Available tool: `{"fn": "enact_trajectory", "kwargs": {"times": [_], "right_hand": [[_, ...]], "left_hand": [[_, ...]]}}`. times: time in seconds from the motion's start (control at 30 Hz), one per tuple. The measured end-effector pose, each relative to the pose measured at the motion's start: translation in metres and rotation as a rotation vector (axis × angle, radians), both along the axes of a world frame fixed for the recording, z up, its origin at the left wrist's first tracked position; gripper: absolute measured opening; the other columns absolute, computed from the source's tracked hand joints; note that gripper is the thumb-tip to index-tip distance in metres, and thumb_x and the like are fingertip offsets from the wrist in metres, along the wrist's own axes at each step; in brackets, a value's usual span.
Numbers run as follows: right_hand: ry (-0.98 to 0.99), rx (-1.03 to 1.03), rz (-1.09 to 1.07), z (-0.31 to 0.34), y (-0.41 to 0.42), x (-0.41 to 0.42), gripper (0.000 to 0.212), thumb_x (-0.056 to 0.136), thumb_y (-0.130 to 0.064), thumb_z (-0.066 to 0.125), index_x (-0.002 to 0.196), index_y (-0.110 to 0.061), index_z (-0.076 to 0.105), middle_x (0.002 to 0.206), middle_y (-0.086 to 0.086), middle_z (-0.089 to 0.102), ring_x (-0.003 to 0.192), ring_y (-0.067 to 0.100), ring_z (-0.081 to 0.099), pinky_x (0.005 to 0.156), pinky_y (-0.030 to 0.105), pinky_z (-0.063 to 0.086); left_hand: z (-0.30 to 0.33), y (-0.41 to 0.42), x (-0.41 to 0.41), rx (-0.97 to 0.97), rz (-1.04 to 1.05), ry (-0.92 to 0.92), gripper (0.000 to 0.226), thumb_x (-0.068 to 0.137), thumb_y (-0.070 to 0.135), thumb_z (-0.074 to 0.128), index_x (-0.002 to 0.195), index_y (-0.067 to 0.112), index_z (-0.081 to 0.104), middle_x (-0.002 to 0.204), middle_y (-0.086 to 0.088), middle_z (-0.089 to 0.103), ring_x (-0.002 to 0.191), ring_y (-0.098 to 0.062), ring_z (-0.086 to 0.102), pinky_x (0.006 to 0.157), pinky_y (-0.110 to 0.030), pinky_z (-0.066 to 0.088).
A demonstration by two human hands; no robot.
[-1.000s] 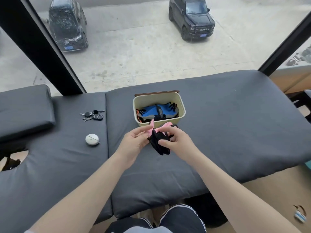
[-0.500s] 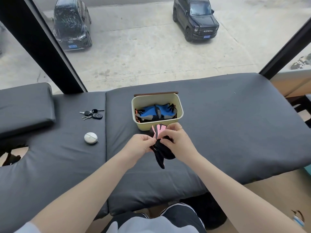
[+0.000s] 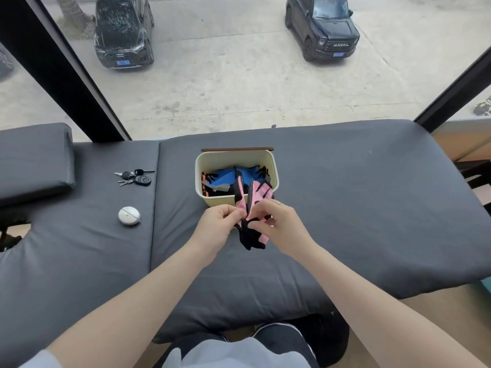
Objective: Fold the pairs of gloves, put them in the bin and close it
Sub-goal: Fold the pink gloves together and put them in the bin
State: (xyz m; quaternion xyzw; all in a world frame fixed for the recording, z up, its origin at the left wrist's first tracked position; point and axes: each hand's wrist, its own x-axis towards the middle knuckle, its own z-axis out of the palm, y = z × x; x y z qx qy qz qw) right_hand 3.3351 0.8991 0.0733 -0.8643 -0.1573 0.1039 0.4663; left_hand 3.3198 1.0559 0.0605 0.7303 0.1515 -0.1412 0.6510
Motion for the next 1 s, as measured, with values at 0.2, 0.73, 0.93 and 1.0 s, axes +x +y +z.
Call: {"fn": "enact_trajectory", "kwargs": {"times": [0.2, 0.73, 0.93, 1.0], "right_hand": [[0.101, 0.140, -0.102, -0.007, -0.010, 0.008, 0.033, 0.079, 0.000, 0.065, 0.066, -0.028, 0.052, 0.061, -0.024, 0.057, 0.062, 0.000, 0.052, 0.064, 0.015, 0.044], [-0.090, 0.036, 0.083, -0.014, -0.016, 0.013, 0.024, 0.080, -0.007, 0.067, 0.102, -0.017, 0.066, 0.090, -0.026, 0.052, 0.080, -0.007, 0.051, 0.073, 0.010, 0.042], [-0.241, -0.025, 0.066, -0.015, -0.009, 0.015, 0.006, 0.080, -0.012, 0.064, 0.084, -0.007, 0.066, 0.081, -0.007, 0.061, 0.074, 0.008, 0.052, 0.068, 0.019, 0.040], [-0.367, -0.062, 0.049, -0.017, -0.005, 0.014, 0.010, 0.082, -0.015, 0.058, 0.083, -0.006, 0.064, 0.083, 0.004, 0.065, 0.079, 0.014, 0.051, 0.068, 0.018, 0.037]], "left_hand": [[0.000, -0.007, -0.001, -0.147, -0.037, 0.096, 0.032, 0.090, 0.029, 0.055, 0.087, 0.000, 0.068, 0.086, -0.009, 0.070, 0.081, -0.016, 0.065, 0.088, -0.030, 0.052], [0.015, -0.012, -0.003, -0.086, 0.020, -0.064, 0.012, 0.087, 0.011, 0.061, 0.082, 0.017, 0.070, 0.075, 0.006, 0.069, 0.071, -0.005, 0.061, 0.073, -0.017, 0.048], [0.015, -0.013, -0.008, -0.031, 0.027, -0.116, 0.012, 0.088, 0.014, 0.060, 0.083, 0.018, 0.070, 0.077, 0.004, 0.069, 0.072, -0.006, 0.061, 0.071, -0.017, 0.049], [0.016, -0.015, -0.006, -0.045, 0.082, -0.101, 0.011, 0.088, 0.015, 0.060, 0.085, 0.015, 0.071, 0.082, -0.003, 0.070, 0.075, -0.010, 0.062, 0.076, -0.024, 0.051]]}}
